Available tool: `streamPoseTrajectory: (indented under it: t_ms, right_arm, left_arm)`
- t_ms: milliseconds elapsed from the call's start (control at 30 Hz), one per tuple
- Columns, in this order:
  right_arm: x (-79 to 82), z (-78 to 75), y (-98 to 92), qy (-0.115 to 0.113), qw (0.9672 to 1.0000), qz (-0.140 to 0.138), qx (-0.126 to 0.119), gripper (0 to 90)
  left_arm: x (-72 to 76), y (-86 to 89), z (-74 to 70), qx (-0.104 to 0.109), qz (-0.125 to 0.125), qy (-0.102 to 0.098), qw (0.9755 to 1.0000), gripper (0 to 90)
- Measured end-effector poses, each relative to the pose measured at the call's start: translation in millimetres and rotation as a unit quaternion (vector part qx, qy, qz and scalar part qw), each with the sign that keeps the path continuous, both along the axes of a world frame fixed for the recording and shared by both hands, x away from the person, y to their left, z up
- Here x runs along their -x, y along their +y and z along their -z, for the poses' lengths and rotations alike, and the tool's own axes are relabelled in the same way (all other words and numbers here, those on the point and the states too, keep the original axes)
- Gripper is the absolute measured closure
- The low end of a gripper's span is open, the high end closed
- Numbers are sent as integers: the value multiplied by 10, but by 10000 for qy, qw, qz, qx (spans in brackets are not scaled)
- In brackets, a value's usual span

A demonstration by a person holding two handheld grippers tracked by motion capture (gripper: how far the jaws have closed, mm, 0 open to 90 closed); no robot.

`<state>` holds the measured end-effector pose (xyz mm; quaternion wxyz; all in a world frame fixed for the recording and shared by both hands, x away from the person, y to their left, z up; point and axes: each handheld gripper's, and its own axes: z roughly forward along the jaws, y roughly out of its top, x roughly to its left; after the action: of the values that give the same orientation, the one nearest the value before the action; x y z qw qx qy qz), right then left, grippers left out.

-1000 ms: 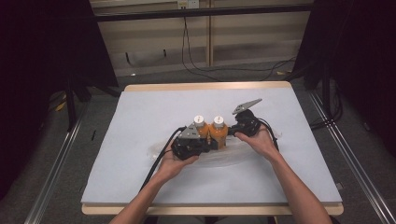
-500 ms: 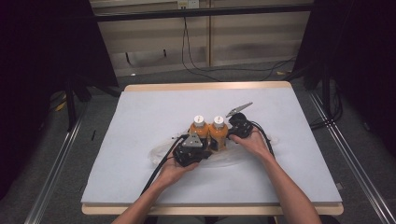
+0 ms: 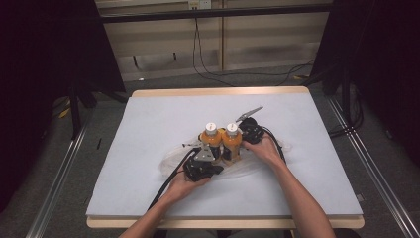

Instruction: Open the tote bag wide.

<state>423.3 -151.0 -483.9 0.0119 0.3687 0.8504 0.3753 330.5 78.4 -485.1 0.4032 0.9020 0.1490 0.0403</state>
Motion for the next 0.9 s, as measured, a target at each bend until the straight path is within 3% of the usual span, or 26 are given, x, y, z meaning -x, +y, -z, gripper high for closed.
streamPoseTrajectory:
  t_ms: [167,267,300,367,633,667,700,733,800,833,900]
  right_arm:
    - [-52,2,-3,60,10000,34,-26,900]
    - [-105,-23,54,40,9999,21,124,900]
    - [-113,-24,68,38,9999,46,135,900]
    - [-139,-18,78,64,9999,92,102,900]
    - [-226,21,75,84,9995,265,-122,900]
    - [-241,27,80,62,9994,309,-127,900]
    - [-241,27,80,62,9994,309,-127,900]
    - [-242,30,86,35,9994,326,-132,900]
    - [-245,29,94,29,9992,376,-113,900]
    - [-250,31,96,8,9992,388,-122,900]
    - [-261,36,100,-31,9991,414,-133,900]
  left_arm:
    - [67,-39,-2,10,254,7,9997,900]
    - [112,-37,-17,-97,348,-24,9993,900]
    - [133,-40,-2,8,379,6,9993,900]
    - [149,-36,-14,-87,460,-53,9989,900]
    - [146,-49,-10,-34,491,9,9988,900]
    - [142,-48,-22,-111,521,42,9986,900]
    - [145,-56,-7,0,553,65,9984,900]
    - [160,-64,-17,-71,565,45,9984,900]
    - [182,-82,-7,14,615,39,9981,900]
    - [193,-82,-19,-74,629,51,9980,900]
    - [203,-89,-12,-30,680,34,9977,900]
